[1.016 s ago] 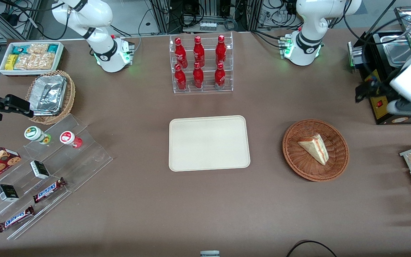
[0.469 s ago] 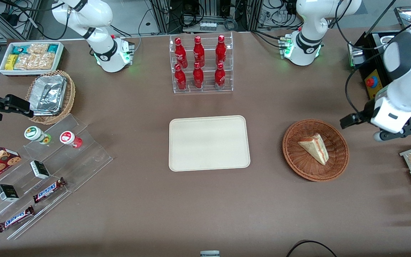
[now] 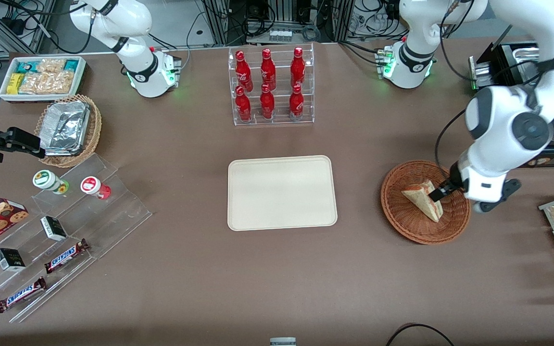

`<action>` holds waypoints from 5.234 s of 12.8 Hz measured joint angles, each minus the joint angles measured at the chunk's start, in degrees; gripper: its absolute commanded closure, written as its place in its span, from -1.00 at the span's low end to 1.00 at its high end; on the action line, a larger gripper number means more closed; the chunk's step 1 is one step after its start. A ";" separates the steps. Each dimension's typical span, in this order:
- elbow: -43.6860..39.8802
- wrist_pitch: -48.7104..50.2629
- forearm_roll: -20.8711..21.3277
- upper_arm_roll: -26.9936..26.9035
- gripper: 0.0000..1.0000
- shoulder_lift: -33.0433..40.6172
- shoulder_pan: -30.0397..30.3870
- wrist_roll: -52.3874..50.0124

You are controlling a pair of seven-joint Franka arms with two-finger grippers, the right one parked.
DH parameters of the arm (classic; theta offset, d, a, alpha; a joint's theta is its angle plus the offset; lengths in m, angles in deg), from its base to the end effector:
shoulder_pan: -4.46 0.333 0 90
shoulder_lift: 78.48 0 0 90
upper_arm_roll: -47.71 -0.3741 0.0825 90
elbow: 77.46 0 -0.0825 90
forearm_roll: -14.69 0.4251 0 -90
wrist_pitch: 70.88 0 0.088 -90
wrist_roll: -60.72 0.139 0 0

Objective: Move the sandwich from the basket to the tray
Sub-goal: 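Lower the open left gripper over the wrapped sandwich in the wicker basket, then close the left gripper on the sandwich's crust edge, then lift the sandwich out of the basket and carry it toward the beige tray, then lower the sandwich onto the tray center and open the left gripper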

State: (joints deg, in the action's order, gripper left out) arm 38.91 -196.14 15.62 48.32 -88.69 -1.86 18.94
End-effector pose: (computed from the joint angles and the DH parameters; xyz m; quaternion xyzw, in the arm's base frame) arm 0.6184 -0.0740 0.3585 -0.9554 -0.2950 0.0082 0.0099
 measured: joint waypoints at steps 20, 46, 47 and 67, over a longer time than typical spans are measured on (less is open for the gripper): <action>9.26 -10.45 4.29 -0.19 -0.93 -3.97 -0.78 -4.36; -34.84 28.07 1.29 7.65 1.00 -11.72 -26.75 -5.68; -35.61 27.63 1.60 7.68 1.00 -13.65 -29.12 -5.87; -37.84 8.83 4.38 7.43 1.00 -34.29 -36.85 -7.66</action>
State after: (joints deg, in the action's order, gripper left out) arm 1.07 -187.31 20.00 55.75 -122.98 -38.71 11.28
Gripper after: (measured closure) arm 0.846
